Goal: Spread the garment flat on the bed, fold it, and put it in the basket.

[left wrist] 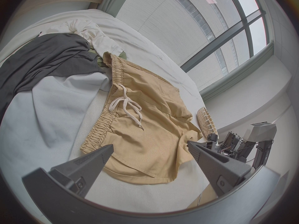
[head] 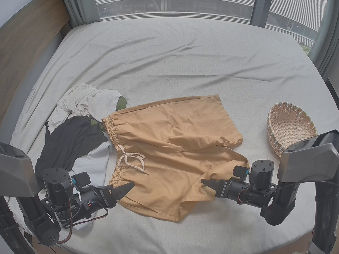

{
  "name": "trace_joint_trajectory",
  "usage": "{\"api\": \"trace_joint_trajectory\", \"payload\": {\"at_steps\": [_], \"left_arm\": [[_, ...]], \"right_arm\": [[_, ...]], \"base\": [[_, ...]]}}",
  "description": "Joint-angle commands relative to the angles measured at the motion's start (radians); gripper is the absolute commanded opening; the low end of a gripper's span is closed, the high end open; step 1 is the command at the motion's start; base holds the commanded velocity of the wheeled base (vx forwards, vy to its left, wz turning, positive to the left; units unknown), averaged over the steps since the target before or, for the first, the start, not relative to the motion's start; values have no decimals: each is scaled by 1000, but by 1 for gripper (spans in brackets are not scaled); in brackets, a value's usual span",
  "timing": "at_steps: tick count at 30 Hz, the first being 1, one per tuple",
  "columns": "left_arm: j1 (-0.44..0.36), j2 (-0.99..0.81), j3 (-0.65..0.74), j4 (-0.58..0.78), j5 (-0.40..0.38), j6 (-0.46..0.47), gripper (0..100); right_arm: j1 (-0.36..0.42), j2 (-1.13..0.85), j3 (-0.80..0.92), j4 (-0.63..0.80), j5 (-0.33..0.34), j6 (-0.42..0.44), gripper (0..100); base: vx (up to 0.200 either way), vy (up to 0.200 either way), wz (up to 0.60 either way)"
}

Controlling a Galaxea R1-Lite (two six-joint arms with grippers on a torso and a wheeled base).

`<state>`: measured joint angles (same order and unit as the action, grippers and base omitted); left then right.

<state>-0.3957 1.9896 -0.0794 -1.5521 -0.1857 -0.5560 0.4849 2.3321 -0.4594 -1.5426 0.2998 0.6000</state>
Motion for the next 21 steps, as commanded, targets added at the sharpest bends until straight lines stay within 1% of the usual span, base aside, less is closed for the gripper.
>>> {"api": "trace_joint_trajectory", "payload": {"at_steps": [1,10,14,18,21], "left_arm": [[2,5,3,0,0,-1,100],[3,2,3,0,0,-1,100],[3,2,4,0,0,-1,100],[3,3,3,0,0,-1,100],[2,3,1,0,0,1,100]], "right_arm": [[-8,-28,31,-2,-8,3,100],[-19,-181,189,-2,-14,1,100],[-42,-223,242,-1,-14,1,100],[-62,-220,280,-1,-14,0,100],[-83,-189,320,-1,-11,-20,100]], "base": [[0,0,0],[0,0,0],[0,0,0],[0,0,0],[0,0,0]]}}
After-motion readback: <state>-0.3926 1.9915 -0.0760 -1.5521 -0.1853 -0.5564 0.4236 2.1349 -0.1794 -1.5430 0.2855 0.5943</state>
